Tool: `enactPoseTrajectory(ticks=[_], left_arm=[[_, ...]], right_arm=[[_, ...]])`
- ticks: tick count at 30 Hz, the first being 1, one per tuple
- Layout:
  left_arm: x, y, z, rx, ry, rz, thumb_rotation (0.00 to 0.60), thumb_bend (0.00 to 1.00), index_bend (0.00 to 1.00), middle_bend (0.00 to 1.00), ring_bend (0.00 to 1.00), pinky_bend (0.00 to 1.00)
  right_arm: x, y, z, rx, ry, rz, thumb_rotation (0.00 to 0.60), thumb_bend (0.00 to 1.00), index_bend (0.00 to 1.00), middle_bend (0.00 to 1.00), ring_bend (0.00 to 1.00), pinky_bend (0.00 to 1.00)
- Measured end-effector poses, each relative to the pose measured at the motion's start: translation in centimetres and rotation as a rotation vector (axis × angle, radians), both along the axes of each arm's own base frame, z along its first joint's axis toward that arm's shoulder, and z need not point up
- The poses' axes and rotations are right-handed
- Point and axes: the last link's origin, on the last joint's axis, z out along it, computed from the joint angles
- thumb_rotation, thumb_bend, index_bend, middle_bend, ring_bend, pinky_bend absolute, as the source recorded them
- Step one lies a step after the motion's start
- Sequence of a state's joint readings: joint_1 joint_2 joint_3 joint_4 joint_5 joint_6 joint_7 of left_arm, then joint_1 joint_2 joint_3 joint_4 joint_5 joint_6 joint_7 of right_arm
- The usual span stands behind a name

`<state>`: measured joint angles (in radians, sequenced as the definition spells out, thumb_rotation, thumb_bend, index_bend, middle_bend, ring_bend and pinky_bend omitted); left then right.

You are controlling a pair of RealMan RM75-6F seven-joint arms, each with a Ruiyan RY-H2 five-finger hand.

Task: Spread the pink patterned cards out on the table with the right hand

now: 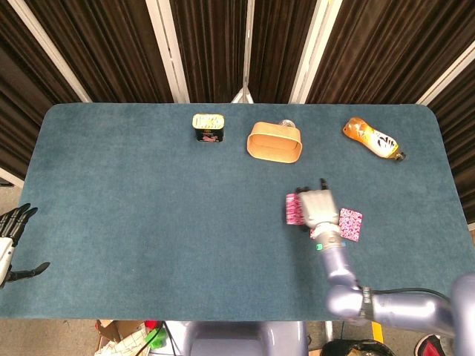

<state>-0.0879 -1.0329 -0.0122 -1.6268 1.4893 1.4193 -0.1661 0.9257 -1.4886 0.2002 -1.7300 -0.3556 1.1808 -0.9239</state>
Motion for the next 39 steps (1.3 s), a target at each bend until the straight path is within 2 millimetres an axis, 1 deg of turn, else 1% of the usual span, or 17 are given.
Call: enactPoseTrajectory(ticks=[3,6,8,11,13,15,22,24,28,32,35,38,39], left_arm=[[0.0,0.0,0.0,-0.007,-0.009,0.005,0.6,0.02,0.0,0.0,0.0,0.0],[0.0,0.1,0.0,-0.01,-0.012,0.006,0.6,0.02,0.0,0.0,0.0,0.0],[-0.1,0.1,0.0,-0.011,-0.015,0.008,0.6,0.02,0.0,0.0,0.0,0.0],[-0.1,0.1,0.1,-0.012,-0.016,0.01,0.6,0.02,0.0,0.0,0.0,0.0],[-0.1,0.0,0.1,-0.012,-0.016,0.009,0.6,0.02,0.0,0.0,0.0,0.0],[-0.1,0.0,0.0,-0.013,-0.014,0.008,0.6,0.02,0.0,0.0,0.0,0.0],[-0.1,0.1,0.0,-0.01,0.005,0.008,0.6,0.02,0.0,0.0,0.0,0.0],[-0.2,0.2,0.0,-0.006,0.007,0.017,0.6,0.02,0.0,0.0,0.0,0.0],[-0.3,0.2,0.0,0.0,0.02,0.024,0.6,0.02,0.0,0.0,0.0,0.0],[-0.3,0.1,0.1,0.012,0.027,0.027,0.6,0.02,0.0,0.0,0.0,0.0],[-0.4,0.1,0.2,0.019,0.021,0.038,0.6,0.02,0.0,0.0,0.0,0.0],[-0.4,0.1,0.3,0.032,0.018,0.039,0.6,0.02,0.0,0.0,0.0,0.0],[-0.4,0.0,0.3,0.038,0.018,0.036,0.6,0.02,0.0,0.0,0.0,0.0]], right_arm=[[1.7,0.3,-1.6,0.026,-0.005,0.02,0.6,0.25,0.48,0.47,0.45,0.0],[3.0,0.5,-3.2,0.044,-0.004,0.033,0.6,0.25,0.48,0.47,0.45,0.0],[3.5,0.5,-4.1,0.05,-0.001,0.037,0.6,0.25,0.46,0.47,0.45,0.0],[3.7,0.6,-5.1,0.052,0.011,0.035,0.6,0.25,0.39,0.46,0.42,0.0],[3.6,0.6,-5.4,0.051,0.022,0.032,0.6,0.25,0.33,0.42,0.38,0.0],[3.4,0.7,-5.4,0.05,0.029,0.028,0.6,0.25,0.25,0.36,0.32,0.0],[2.8,1.3,-5.0,0.058,0.043,0.007,0.6,0.25,0.07,0.23,0.2,0.0],[2.7,1.7,-4.9,0.055,0.04,0.0,0.6,0.25,0.03,0.2,0.16,0.0],[2.8,2.6,-4.8,0.061,0.031,0.001,0.6,0.25,0.0,0.12,0.09,0.0],[2.8,3.4,-4.4,0.061,0.026,0.008,0.6,0.25,0.0,0.08,0.05,0.0],[2.7,4.0,-3.7,0.055,0.021,0.013,0.6,0.25,0.0,0.07,0.04,0.0],[2.4,4.6,-2.4,0.04,0.014,0.022,0.6,0.25,0.0,0.06,0.02,0.0],[2.1,4.9,-1.7,0.029,0.013,0.03,0.6,0.25,0.0,0.05,0.01,0.0]])
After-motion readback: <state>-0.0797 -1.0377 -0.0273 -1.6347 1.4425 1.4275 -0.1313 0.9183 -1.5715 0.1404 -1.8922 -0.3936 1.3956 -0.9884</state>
